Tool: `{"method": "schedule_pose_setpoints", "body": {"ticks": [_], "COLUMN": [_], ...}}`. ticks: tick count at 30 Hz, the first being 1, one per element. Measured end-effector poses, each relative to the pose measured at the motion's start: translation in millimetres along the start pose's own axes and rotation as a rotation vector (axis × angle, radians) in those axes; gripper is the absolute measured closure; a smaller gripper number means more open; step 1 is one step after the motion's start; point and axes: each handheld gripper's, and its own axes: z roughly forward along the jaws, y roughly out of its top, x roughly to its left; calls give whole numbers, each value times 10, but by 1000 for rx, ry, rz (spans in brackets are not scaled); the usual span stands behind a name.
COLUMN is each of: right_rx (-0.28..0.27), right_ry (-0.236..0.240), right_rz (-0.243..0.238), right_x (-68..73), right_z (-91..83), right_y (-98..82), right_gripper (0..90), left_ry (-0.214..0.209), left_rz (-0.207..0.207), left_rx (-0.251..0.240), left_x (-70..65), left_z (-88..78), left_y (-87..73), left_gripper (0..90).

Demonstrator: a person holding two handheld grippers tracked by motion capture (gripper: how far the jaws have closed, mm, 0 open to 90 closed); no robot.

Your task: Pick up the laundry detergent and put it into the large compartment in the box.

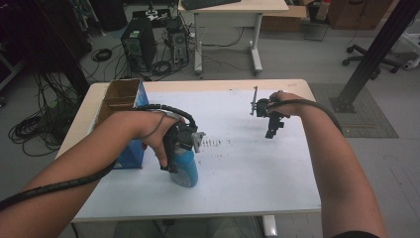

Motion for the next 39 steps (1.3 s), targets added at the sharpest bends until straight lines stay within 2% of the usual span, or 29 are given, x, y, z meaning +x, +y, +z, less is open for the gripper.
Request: {"method": "schedule_pose_setpoints", "body": {"ticks": [12,39], "right_rx": [2,-1], "right_ry": [-1,-5], "right_rz": [5,7], "right_x": [4,26], "right_z": [3,26], "right_y": [-25,-15], "right_gripper": [43,45], "left_ry": [6,24], "left_rz": [8,-7], "left_rx": [8,23], "left_x": [-6,-27], "left_z": [13,43], "left_y": [31,2], "left_gripper": [143,225]}}
